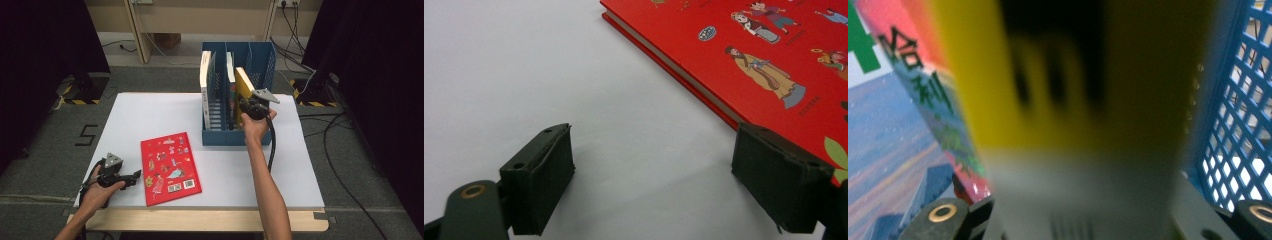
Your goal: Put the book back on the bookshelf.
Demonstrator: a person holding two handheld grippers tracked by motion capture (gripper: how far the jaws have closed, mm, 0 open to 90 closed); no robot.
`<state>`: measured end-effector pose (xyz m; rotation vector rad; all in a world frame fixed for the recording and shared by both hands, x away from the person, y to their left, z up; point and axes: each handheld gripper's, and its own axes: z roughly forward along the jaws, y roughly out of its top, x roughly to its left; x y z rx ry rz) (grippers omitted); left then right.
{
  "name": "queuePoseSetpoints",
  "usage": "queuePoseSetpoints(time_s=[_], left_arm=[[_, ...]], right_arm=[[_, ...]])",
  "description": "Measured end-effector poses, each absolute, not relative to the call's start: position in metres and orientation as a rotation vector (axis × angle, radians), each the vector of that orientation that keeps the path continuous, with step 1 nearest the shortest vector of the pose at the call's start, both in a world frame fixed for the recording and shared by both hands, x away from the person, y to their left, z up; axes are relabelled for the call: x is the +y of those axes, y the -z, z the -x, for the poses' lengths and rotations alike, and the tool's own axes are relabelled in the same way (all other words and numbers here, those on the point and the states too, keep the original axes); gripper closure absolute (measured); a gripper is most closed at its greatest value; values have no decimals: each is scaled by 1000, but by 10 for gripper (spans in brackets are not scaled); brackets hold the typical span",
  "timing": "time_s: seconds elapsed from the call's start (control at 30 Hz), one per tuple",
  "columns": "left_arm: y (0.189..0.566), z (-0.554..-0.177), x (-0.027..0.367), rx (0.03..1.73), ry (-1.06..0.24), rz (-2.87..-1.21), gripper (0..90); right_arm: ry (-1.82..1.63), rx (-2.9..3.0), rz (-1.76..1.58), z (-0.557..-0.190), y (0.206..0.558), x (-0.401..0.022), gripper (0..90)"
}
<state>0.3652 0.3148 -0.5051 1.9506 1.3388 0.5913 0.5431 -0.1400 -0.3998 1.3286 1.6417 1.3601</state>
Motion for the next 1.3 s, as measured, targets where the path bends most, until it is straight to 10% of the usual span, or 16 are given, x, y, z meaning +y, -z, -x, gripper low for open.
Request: queuePoseSetpoints(time_s=[0.83, 1.3], left_arm=[[505, -365, 315, 1338, -593, -1954, 159], [505, -365, 315, 1339, -595, -1955, 159]], right_arm=[[-1409, 1759, -1327, -499, 408, -157, 639], [-1278, 1790, -1226, -489, 413, -157, 751]])
